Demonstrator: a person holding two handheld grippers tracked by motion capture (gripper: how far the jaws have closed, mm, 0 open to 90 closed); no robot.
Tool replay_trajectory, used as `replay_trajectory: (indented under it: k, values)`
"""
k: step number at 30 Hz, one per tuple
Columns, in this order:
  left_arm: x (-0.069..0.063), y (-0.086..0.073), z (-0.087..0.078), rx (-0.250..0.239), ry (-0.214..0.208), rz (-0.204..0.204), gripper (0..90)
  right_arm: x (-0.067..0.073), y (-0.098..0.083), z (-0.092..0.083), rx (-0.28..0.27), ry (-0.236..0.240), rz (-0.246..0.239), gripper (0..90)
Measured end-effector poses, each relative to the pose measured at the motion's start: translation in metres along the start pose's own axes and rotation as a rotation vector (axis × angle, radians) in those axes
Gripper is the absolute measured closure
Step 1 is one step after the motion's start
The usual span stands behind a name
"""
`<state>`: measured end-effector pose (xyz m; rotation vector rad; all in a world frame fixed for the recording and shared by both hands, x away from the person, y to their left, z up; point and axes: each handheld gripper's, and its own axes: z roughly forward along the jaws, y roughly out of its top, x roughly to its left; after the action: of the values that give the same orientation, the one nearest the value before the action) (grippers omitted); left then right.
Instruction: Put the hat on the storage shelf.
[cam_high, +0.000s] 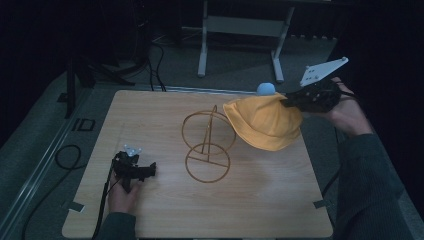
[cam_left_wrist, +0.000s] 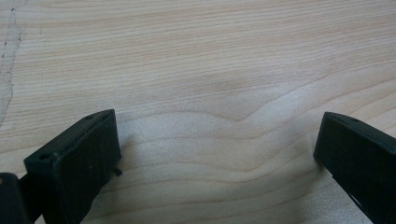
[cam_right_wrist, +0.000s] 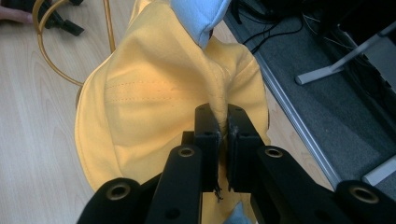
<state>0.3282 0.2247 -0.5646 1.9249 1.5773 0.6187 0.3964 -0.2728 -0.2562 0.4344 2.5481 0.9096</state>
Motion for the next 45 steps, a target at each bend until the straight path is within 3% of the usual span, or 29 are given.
replay_trajectory:
  k: [15,45]
  values:
    - [0.0,0.0,0.0,0.0,0.0,0.0,0.4,0.003,0.013,-0.001,-0.034,0.005,-0.012,84.9]
    - [0.0,0.0,0.0,0.001,-0.001,0.001,0.4,0.024,0.063,0.028,-0.07,0.058,-0.088,84.8]
